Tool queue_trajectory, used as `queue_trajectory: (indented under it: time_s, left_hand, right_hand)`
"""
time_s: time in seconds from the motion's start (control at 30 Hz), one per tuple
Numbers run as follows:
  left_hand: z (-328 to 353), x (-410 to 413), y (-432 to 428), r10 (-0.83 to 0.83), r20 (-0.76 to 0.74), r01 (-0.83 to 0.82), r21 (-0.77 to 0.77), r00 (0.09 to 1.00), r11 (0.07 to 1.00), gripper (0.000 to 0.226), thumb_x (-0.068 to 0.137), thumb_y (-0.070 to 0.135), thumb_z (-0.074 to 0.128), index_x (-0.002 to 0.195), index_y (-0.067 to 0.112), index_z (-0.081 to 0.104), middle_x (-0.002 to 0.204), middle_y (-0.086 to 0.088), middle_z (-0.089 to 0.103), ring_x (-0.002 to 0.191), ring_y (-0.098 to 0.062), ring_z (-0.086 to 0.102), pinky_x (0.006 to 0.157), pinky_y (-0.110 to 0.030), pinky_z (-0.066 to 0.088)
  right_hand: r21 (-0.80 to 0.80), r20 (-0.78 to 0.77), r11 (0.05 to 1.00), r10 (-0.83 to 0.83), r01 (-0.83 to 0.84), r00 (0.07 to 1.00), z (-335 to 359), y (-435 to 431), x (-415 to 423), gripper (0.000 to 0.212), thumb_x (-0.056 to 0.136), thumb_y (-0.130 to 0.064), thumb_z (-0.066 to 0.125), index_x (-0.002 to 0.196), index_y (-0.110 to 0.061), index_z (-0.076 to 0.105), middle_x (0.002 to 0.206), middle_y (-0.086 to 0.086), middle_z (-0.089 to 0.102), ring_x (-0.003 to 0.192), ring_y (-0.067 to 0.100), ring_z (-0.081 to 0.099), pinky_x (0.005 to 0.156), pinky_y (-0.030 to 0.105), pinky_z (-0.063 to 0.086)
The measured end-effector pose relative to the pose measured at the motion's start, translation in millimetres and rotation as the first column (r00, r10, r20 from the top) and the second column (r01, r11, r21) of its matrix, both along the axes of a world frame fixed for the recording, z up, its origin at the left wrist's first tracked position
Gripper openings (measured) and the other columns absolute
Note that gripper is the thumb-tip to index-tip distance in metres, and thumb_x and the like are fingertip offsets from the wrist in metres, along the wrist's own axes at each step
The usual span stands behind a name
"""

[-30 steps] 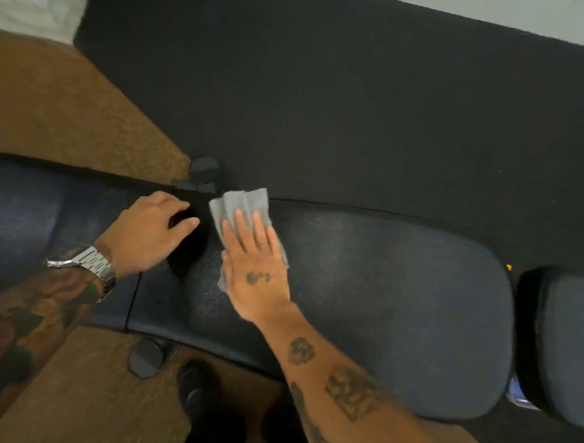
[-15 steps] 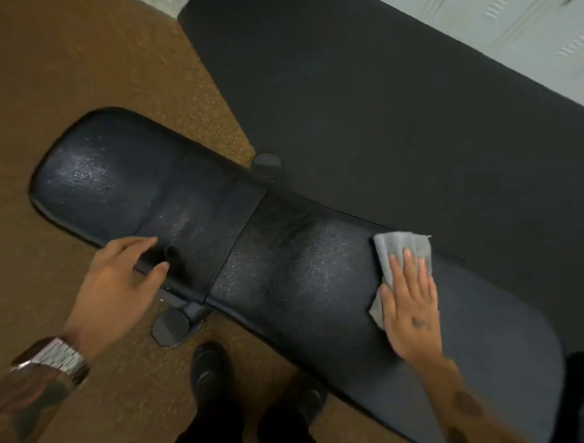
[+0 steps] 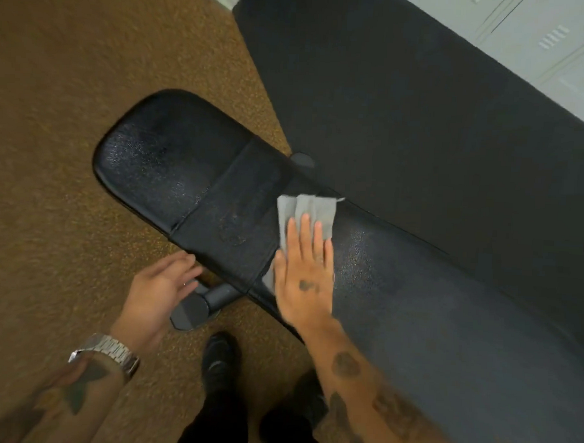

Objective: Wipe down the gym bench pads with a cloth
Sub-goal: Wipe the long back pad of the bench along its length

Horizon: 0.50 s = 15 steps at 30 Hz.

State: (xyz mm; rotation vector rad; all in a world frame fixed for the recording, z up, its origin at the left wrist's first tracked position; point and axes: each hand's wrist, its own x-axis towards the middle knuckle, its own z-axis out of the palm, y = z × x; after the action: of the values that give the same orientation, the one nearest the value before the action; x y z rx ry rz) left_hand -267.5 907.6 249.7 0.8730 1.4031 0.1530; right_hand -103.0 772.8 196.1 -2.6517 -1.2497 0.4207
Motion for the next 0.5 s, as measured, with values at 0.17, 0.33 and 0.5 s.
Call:
queue_trajectory:
  time_s: [0.17, 0.33, 0.5]
  left_hand:
    - [2.2, -2.1, -0.6, -0.001, 0.036, 0.002, -0.034, 0.999, 0.999, 0.045, 0.093, 0.025, 0.058, 0.135, 0.012, 0.05, 0.127, -0.005, 0.063, 0.113, -0.017, 0.063, 0.105, -0.041, 0.044]
    - [1.6, -3.6, -0.5, -0.009, 0.084, 0.014, -0.049, 0.996, 0.999, 0.046, 0.093, 0.024, 0.057, 0.136, 0.012, 0.049, 0.128, -0.005, 0.062, 0.114, -0.018, 0.062, 0.105, -0.042, 0.044]
    - [-0.8, -6.1, -0.7, -0.007, 0.119, 0.014, -0.059, 0.993, 0.998, 0.048, 0.093, 0.025, 0.057, 0.138, 0.012, 0.047, 0.129, -0.005, 0.061, 0.115, -0.018, 0.062, 0.106, -0.043, 0.043]
  right_hand:
    - [-0.008, -0.03, 0.877, 0.48, -0.48, 0.877, 7.0, -60.5, -26.0, 0.057, 0.104, -0.033, 0.033, 0.159, -0.024, 0.018, 0.167, -0.003, 0.01, 0.154, 0.019, 0.005, 0.122, 0.044, 0.017]
    - [0.006, 0.088, 0.851, 0.523, -0.526, 0.848, -2.5, -41.4, 55.5, 0.056, 0.102, -0.028, 0.032, 0.156, -0.018, 0.024, 0.162, 0.004, 0.029, 0.15, 0.026, 0.024, 0.121, 0.044, 0.019]
    - [-0.017, 0.036, 0.994, 0.111, -0.111, 0.993, -5.6, 6.1, 94.5, 0.058, 0.102, -0.035, 0.016, 0.156, -0.012, 0.027, 0.164, 0.008, 0.022, 0.152, 0.028, 0.015, 0.124, 0.045, 0.014]
